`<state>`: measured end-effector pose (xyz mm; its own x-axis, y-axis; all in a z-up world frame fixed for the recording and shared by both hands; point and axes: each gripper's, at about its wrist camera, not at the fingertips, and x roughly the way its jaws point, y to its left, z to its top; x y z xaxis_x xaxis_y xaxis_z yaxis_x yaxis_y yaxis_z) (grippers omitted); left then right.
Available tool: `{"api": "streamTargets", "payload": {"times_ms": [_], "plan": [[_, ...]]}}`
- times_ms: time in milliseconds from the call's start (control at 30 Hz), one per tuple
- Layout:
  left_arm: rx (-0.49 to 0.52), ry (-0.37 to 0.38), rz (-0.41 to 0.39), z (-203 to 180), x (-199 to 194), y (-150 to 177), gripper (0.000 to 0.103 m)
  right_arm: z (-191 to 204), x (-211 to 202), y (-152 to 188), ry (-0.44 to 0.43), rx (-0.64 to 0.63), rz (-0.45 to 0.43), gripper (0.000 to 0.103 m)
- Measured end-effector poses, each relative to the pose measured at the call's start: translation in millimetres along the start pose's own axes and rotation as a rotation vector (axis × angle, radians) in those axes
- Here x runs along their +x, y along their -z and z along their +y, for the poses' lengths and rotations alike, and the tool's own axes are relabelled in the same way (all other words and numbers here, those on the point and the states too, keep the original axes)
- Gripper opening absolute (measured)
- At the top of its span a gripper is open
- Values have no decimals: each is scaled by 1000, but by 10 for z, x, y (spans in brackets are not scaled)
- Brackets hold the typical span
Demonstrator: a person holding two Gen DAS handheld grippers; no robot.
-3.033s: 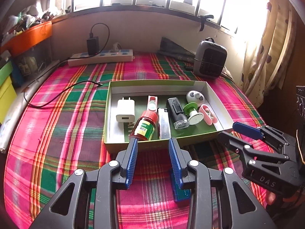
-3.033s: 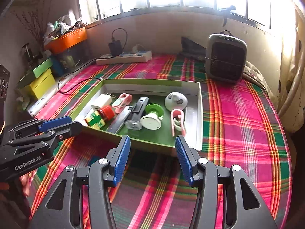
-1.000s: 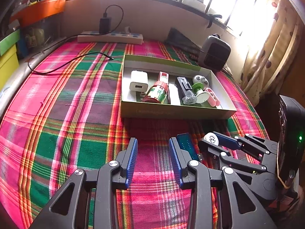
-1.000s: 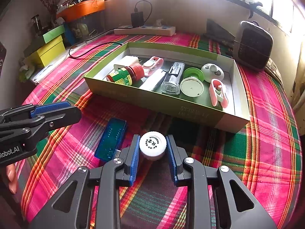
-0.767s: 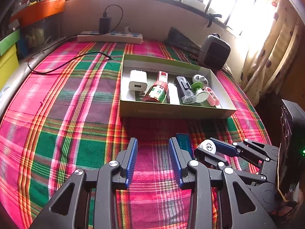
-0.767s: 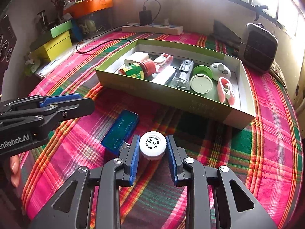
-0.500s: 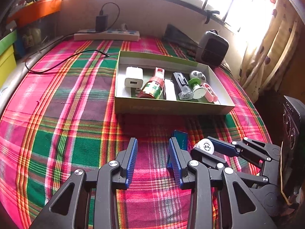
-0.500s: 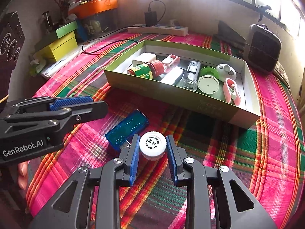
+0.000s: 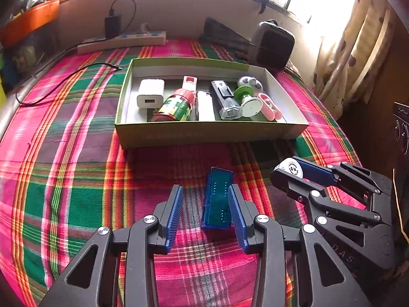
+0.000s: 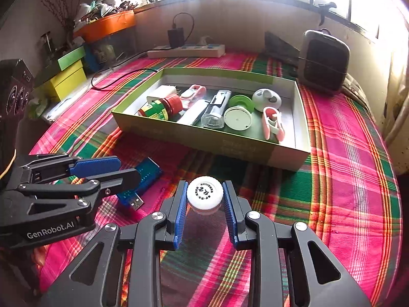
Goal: Organize rigid objects
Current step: 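Close the left tool on the blue USB device, then carry the blue USB device and white container over the tray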
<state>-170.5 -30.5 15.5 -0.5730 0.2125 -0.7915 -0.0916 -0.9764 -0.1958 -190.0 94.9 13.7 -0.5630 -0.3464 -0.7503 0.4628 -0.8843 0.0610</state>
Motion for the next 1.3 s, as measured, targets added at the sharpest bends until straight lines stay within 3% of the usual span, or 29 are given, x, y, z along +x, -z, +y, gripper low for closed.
{"api": "streamTargets", "payload": {"times_ms": [900, 1133, 1300], "plan": [[51, -71, 7, -99, 106, -12, 36, -108, -22, 8, -13, 38, -26, 29], [45, -92, -1, -63, 100, -11, 22, -128, -9, 11, -19, 43, -23, 29], [44, -91, -5, -56, 96, -3, 22, -135, -3, 16, -23, 45, -22, 29]]}}
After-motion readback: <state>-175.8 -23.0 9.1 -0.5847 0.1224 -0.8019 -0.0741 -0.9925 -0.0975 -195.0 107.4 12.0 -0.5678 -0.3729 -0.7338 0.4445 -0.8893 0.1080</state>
